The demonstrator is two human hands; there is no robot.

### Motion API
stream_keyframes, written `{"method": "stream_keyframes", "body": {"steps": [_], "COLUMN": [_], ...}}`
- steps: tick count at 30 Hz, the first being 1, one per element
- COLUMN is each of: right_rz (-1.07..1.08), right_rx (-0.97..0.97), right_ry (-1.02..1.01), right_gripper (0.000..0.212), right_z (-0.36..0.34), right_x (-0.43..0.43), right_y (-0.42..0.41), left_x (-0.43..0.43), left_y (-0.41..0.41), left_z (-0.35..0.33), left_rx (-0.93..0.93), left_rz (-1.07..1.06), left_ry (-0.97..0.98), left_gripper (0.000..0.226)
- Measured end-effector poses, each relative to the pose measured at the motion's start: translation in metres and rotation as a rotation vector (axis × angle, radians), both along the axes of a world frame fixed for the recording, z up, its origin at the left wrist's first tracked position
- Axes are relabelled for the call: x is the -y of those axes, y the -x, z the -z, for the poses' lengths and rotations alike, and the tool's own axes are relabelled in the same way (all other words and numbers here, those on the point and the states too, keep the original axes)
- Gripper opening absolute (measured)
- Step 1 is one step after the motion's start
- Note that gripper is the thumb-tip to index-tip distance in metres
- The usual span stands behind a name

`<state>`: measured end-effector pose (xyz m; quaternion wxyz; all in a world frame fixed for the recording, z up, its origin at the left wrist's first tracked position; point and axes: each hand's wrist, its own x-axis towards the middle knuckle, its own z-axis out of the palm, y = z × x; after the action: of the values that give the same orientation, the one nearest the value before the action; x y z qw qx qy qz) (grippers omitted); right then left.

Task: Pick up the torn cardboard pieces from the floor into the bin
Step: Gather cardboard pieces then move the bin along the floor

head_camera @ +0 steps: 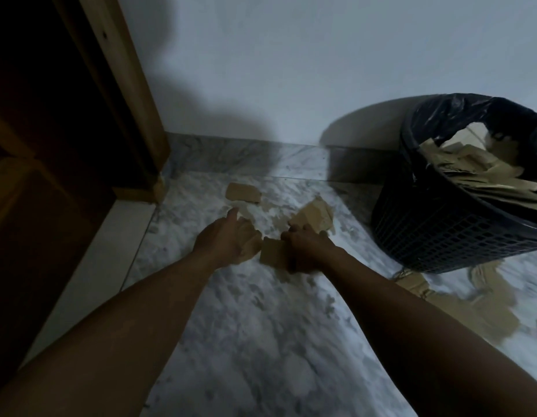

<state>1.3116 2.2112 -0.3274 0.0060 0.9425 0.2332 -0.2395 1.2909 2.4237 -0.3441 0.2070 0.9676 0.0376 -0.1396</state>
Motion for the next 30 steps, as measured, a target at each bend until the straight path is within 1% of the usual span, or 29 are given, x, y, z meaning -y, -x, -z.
{"method": "stream_keyframes", "body": {"steps": [2, 4, 5, 7, 9, 12, 13, 14, 15, 17, 18, 19, 20, 21, 22, 23, 24, 25, 26, 28, 29, 30], "right_rz": [0.014, 0.057, 0.064, 0.026, -0.076, -0.245, -0.269, -0.262, -0.233, -0.076, 0.044, 0.195, 0.386, 0.599, 0.790, 0.926, 0.997, 1.027, 1.036, 0.963, 0.916, 0.878], "right_rx": [-0.049, -0.116, -0.139, -0.129, 0.021, 0.384, 0.455, 0.465, 0.429, 0.310, 0.301, 0.276, 0.199, 0.073, -0.034, -0.088, -0.114, -0.125, -0.133, -0.079, -0.066, -0.055], "right_ry": [0.036, 0.076, 0.100, 0.148, 0.132, -0.021, -0.064, -0.082, -0.080, -0.051, -0.062, -0.104, -0.181, -0.280, -0.398, -0.516, -0.551, -0.537, -0.469, -0.227, -0.132, -0.079], "right_gripper": [0.076, 0.082, 0.080, 0.063, 0.041, 0.015, 0.010, 0.009, 0.010, 0.019, 0.024, 0.031, 0.043, 0.059, 0.083, 0.109, 0.128, 0.135, 0.132, 0.125, 0.126, 0.127], "right_z": [0.000, 0.000, -0.003, -0.011, -0.016, -0.002, 0.002, 0.003, 0.002, -0.005, -0.014, -0.016, -0.017, -0.015, -0.010, 0.000, 0.019, 0.028, 0.049, 0.048, 0.047, 0.042], "right_x": [-0.002, -0.005, -0.007, -0.010, -0.013, -0.018, -0.019, -0.018, -0.016, -0.005, 0.000, 0.007, 0.014, 0.020, 0.027, 0.034, 0.042, 0.041, 0.043, 0.031, 0.026, 0.022], "right_y": [-0.005, -0.011, -0.012, -0.008, 0.005, 0.043, 0.052, 0.057, 0.059, 0.054, 0.049, 0.038, 0.024, 0.006, -0.013, -0.033, -0.053, -0.064, -0.078, -0.081, -0.083, -0.084], "left_x": [0.001, 0.002, 0.002, 0.005, 0.009, 0.012, 0.012, 0.012, 0.012, 0.014, 0.016, 0.017, 0.016, 0.017, 0.016, 0.015, 0.015, 0.014, 0.015, 0.016, 0.017, 0.017], "left_y": [-0.006, -0.013, -0.016, -0.022, -0.027, -0.035, -0.037, -0.040, -0.042, -0.048, -0.051, -0.056, -0.062, -0.067, -0.075, -0.082, -0.089, -0.096, -0.104, -0.117, -0.124, -0.129], "left_z": [0.001, 0.003, 0.005, 0.006, 0.004, 0.009, 0.012, 0.014, 0.014, 0.015, 0.014, 0.015, 0.018, 0.018, 0.019, 0.020, 0.018, 0.016, 0.014, 0.012, 0.013, 0.013], "left_rx": [0.027, 0.046, 0.053, 0.082, 0.110, 0.105, 0.095, 0.086, 0.078, 0.058, 0.050, 0.059, 0.072, 0.065, 0.044, 0.014, -0.027, -0.056, -0.071, -0.142, -0.199, -0.257], "left_rz": [0.010, 0.033, 0.046, 0.065, 0.063, 0.049, 0.050, 0.056, 0.063, 0.068, 0.075, 0.085, 0.082, 0.063, 0.047, 0.053, 0.073, 0.094, 0.126, 0.173, 0.184, 0.195], "left_ry": [-0.012, -0.034, -0.041, -0.046, -0.034, -0.034, -0.036, -0.040, -0.047, -0.096, -0.128, -0.134, -0.083, 0.001, 0.049, 0.033, -0.029, -0.091, -0.162, -0.266, -0.283, -0.292], "left_gripper": [0.059, 0.040, 0.035, 0.026, 0.027, 0.034, 0.034, 0.034, 0.034, 0.039, 0.046, 0.054, 0.063, 0.072, 0.083, 0.095, 0.103, 0.106, 0.103, 0.102, 0.107, 0.113]}}
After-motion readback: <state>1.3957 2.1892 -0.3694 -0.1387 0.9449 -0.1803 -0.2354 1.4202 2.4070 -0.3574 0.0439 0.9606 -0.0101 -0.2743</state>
